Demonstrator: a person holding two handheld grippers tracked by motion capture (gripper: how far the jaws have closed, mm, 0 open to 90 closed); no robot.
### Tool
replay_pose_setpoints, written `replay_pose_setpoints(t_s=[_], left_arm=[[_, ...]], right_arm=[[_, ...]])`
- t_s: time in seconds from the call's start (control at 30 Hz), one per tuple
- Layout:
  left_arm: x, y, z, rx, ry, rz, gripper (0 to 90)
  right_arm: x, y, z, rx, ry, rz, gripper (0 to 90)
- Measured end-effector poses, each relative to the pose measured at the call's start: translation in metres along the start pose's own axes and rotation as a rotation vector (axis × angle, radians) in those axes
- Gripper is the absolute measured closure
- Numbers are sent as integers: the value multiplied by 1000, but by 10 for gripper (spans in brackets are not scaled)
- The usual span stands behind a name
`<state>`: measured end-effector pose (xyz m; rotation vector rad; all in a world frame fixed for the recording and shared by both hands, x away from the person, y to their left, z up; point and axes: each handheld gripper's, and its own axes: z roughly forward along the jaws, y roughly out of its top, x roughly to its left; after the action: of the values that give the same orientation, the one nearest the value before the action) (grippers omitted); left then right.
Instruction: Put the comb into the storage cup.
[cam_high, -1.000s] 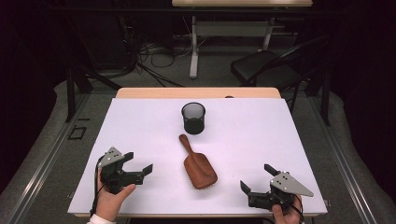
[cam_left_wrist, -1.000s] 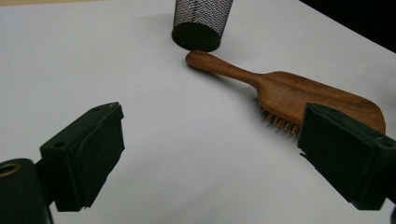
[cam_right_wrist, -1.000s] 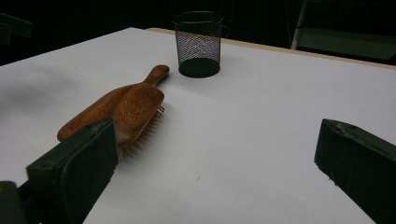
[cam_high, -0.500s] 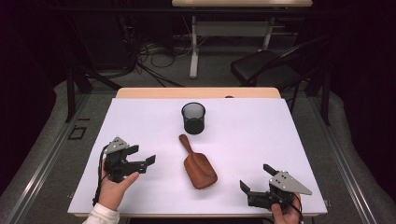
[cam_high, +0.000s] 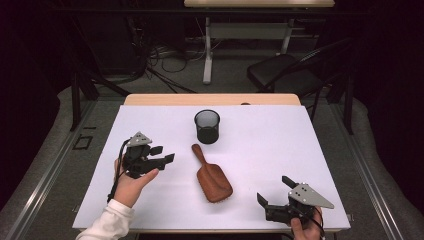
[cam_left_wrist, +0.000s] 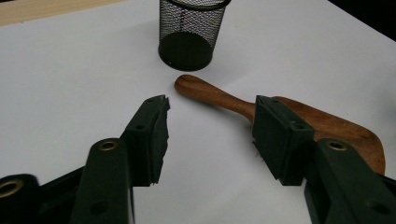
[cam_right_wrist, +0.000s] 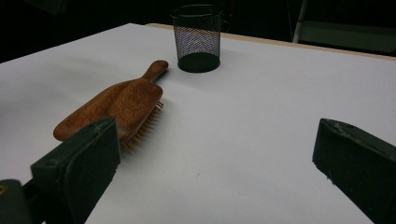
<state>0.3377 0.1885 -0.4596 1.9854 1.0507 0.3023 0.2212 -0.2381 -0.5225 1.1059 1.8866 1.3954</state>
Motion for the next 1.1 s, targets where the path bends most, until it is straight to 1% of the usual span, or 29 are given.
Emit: replay_pose_setpoints(t_s=[0.07,0.17,0.2,0.23,0.27,0.3,0.37,0.4,0.43,0.5,0.53,0.57,0.6,0.67,0.7,0.73,0.83,0.87,1.03,1.1], left_arm=[[0,4,5,13,-28,-14,476],[-2,7,11,24,-43,-26,477],[-5,10,15,25,-37,-18,484],[-5,10,15,25,-37,-18,508],[-6,12,17,39,-42,-15,521],[-8,15,20,49,-44,-9,520],[-11,19,23,51,-36,2,523],[-15,24,27,54,-44,16,523],[-15,24,27,54,-44,16,529],[-19,27,30,63,-37,33,537],[-21,28,32,61,-39,34,537],[-22,29,34,56,-43,39,544],[-24,32,40,62,-43,41,549],[-25,33,41,66,-43,43,552],[-26,34,45,63,-41,41,552],[-26,35,48,69,-45,39,574],[-25,37,55,94,-52,24,576],[-25,39,60,99,-42,20,575],[-23,40,67,108,-32,15,578],[-22,41,72,117,-20,11,608]], right_arm=[[0,0,0,0,2,1,9],[0,0,1,2,3,5,9],[0,0,1,4,4,7,9],[0,0,1,4,4,7,9],[0,0,1,2,5,0,9],[0,0,1,3,5,0,9],[0,0,1,4,7,-1,9],[0,0,1,5,8,-3,9],[0,0,1,5,8,-3,9],[0,0,1,5,10,-4,11],[0,0,1,5,10,-4,11],[0,0,1,5,10,-4,11],[0,0,1,5,11,2,12],[-1,0,0,6,12,-8,12],[-1,0,0,6,12,-8,12],[-1,0,0,5,13,-7,12],[-1,0,0,5,13,-8,13],[-1,0,0,7,14,-10,13],[-2,0,0,5,14,-10,13],[-2,0,0,4,12,-5,13]])
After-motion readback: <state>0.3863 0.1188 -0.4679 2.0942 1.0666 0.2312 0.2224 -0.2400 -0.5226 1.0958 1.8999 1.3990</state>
